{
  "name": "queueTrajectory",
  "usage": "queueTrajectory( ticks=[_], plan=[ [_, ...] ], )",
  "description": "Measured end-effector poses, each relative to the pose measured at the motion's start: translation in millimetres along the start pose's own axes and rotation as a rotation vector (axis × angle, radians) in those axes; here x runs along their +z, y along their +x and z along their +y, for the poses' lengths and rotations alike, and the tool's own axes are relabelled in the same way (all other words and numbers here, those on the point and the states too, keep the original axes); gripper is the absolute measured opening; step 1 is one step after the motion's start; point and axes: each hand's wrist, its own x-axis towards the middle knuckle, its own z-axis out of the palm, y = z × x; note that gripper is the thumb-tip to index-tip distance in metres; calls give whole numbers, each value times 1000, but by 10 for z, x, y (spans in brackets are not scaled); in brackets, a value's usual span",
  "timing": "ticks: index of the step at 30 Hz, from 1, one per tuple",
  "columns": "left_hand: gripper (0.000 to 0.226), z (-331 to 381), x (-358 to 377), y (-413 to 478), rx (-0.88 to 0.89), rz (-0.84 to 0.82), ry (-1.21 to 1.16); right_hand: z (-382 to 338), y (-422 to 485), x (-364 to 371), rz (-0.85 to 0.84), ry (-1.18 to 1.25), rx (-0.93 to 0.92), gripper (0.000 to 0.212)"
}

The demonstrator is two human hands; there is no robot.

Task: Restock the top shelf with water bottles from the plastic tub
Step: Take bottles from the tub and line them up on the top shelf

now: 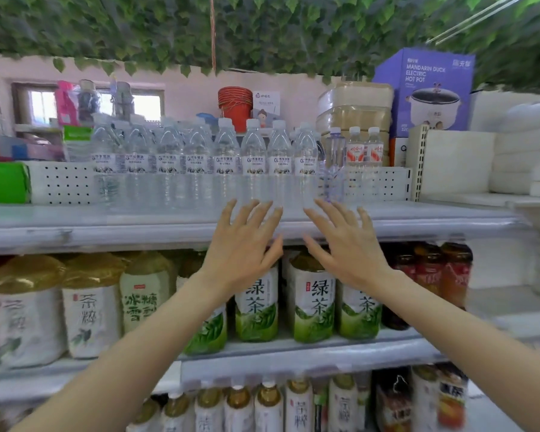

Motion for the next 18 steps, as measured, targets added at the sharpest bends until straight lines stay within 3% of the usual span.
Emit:
queueTrajectory(
  ticks=[6, 18],
  plan=[
    [56, 192, -122, -523, -1, -143, -21, -264, -526, -180, -180, -3, 45, 57],
    [52, 443, -467, -1499, -120, -300, -45, -959, -1160, -340, -313, 141, -48, 55]
  ],
)
